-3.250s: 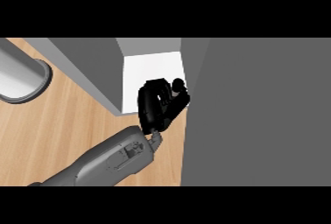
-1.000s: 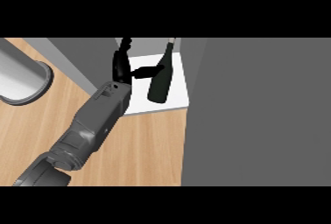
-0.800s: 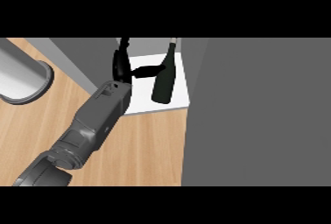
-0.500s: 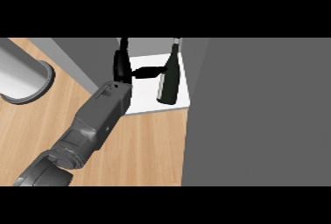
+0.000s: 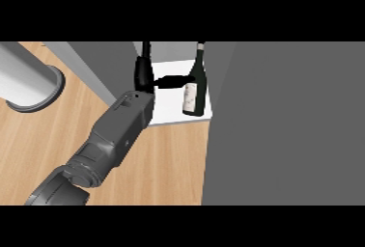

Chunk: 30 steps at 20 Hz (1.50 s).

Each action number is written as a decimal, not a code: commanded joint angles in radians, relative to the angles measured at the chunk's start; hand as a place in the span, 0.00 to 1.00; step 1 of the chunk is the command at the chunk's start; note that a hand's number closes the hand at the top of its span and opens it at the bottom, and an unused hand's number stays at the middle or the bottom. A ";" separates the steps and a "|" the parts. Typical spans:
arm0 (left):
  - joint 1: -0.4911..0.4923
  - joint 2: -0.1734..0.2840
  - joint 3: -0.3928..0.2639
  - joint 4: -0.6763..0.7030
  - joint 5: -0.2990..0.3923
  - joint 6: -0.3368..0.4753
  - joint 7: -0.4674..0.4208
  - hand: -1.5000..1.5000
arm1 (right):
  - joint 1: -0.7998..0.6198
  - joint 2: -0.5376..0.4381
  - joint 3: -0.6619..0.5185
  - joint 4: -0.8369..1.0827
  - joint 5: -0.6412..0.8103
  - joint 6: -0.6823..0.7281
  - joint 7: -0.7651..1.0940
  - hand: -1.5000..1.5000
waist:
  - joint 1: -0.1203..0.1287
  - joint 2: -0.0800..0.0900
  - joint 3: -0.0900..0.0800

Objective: Pick up the wine, place it into the cabinet and close the cabinet

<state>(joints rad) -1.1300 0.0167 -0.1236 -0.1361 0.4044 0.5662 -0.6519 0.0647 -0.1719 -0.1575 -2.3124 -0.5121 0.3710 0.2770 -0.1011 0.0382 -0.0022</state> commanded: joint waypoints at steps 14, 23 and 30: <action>0.217 -0.017 -0.239 -0.330 0.253 -0.020 -0.112 0.00 | -0.002 0.028 0.047 0.011 0.060 -0.011 0.015 0.00 | 0.025 -0.034 0.001; 0.417 -0.017 -0.505 -0.710 0.323 0.154 -0.024 0.00 | 0.067 0.003 -0.047 -0.117 0.002 -0.057 0.081 0.00 | 0.088 -0.043 0.002; 0.655 -0.016 -0.648 -1.069 0.293 0.243 -0.023 0.00 | -0.010 -0.007 -0.079 -0.015 0.028 -0.072 0.050 0.00 | 0.109 -0.044 0.002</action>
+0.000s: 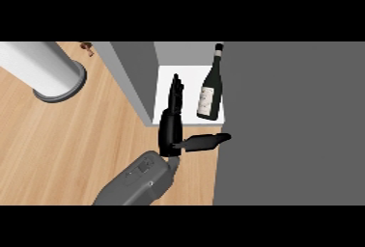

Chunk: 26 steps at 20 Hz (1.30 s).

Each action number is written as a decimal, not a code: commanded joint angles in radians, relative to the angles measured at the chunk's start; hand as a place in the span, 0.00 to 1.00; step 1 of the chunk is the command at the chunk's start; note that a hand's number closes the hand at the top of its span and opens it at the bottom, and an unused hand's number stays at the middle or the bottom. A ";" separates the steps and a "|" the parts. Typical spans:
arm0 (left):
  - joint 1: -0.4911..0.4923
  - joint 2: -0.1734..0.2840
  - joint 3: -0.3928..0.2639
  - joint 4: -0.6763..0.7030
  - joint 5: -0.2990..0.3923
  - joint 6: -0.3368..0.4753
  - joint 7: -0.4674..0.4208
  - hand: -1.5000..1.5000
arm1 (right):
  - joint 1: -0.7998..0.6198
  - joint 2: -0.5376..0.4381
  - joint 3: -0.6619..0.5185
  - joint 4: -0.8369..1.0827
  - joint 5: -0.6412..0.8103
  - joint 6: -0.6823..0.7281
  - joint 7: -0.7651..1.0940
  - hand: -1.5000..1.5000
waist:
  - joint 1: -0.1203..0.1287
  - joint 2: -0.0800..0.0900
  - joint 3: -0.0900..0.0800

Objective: Pick up the wine, place it into the cabinet and close the cabinet

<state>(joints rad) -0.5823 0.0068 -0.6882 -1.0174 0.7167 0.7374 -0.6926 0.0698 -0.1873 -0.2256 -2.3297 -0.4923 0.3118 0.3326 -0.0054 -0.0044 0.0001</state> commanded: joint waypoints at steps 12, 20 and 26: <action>0.502 0.271 -0.192 -0.660 -0.186 0.076 0.105 1.00 | 0.059 -0.031 -0.085 -0.021 -0.018 0.059 -0.009 0.00 | 0.011 0.001 0.000; 0.653 0.485 -0.112 -0.754 -0.137 -0.108 0.051 1.00 | 0.143 -0.131 -0.061 0.009 -0.003 0.329 -0.071 1.00 | 0.012 0.002 0.000; 0.729 0.636 -0.031 -0.886 -0.119 -0.143 0.084 1.00 | 0.238 -0.172 -0.007 0.023 -0.171 0.473 -0.066 1.00 | 0.008 0.001 0.000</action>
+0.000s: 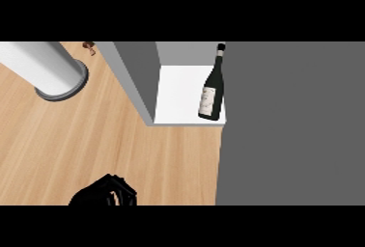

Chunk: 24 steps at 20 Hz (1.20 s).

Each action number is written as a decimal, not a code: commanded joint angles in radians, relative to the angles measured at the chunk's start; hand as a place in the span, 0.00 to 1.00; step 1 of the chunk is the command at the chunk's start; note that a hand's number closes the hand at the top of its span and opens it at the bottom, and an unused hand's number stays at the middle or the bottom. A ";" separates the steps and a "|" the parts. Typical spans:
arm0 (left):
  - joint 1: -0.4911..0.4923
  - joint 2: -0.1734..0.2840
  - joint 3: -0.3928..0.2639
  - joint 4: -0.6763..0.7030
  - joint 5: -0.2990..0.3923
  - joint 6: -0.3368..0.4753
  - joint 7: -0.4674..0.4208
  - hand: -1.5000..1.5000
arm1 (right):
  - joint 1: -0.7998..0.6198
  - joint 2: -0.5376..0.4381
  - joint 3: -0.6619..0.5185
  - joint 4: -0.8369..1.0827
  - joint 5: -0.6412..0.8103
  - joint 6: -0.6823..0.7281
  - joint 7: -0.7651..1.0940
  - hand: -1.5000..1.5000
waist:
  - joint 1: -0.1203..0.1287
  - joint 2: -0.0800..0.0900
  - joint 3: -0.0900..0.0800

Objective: Pick up the wine, place it into the cabinet and close the cabinet

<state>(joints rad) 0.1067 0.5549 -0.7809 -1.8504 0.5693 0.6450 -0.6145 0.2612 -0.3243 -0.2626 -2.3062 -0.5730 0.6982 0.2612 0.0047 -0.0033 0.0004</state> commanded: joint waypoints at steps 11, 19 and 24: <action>0.211 0.234 0.302 -0.097 0.172 -0.227 -0.080 1.00 | 0.090 0.049 0.433 -0.211 0.043 0.054 0.117 1.00 | 0.006 -0.003 -0.002; 0.274 0.300 0.416 -0.045 0.251 -0.344 -0.120 1.00 | -0.003 0.156 0.727 -0.242 0.211 0.037 0.203 1.00 | -0.006 -0.021 -0.007; 0.295 0.336 0.483 -0.022 0.321 -0.415 -0.103 1.00 | -0.075 0.255 0.853 -0.210 0.310 -0.031 0.252 1.00 | -0.020 -0.021 -0.007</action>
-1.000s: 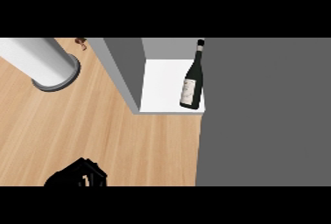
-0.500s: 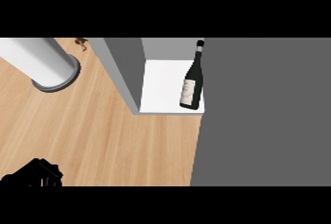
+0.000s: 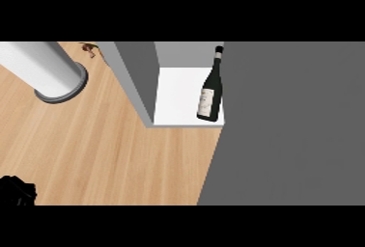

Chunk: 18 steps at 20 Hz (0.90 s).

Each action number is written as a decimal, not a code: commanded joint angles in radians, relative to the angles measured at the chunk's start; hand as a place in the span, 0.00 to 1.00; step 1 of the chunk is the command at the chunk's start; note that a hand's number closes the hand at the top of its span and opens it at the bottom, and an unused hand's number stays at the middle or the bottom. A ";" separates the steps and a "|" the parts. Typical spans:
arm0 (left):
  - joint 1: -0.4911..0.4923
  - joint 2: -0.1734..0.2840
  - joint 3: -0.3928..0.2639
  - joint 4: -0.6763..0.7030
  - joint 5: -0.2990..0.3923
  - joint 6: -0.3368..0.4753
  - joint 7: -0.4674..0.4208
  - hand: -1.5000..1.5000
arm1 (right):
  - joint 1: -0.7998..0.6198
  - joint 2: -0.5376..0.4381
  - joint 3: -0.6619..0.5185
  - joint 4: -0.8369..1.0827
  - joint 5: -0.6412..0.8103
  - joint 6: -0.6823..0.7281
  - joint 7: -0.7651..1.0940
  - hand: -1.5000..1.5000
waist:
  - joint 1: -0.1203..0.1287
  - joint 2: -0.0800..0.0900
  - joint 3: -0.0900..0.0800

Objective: Pick up the wine, place it into the cabinet and close the cabinet

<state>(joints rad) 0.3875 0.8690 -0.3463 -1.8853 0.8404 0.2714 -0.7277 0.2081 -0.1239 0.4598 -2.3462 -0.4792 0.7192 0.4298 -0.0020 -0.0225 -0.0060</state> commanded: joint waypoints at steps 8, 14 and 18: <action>0.088 0.069 0.087 0.023 0.067 -0.135 -0.013 1.00 | -0.150 0.121 0.384 -0.048 0.377 -0.267 0.100 1.00 | 0.014 -0.008 -0.003; 0.071 0.073 0.108 0.038 0.067 -0.175 -0.029 1.00 | -0.258 0.119 0.392 0.063 0.406 -0.345 0.059 1.00 | 0.036 0.007 -0.004; 0.074 0.089 0.131 0.046 0.080 -0.201 -0.029 1.00 | -0.273 0.117 0.395 0.063 0.409 -0.360 0.063 1.00 | 0.045 0.005 -0.006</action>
<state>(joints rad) 0.4635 0.9526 -0.2266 -1.8463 0.9152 0.0960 -0.7502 -0.0035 -0.1351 0.6767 -2.3799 -0.1470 0.4981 0.4707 0.0344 -0.0196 -0.0103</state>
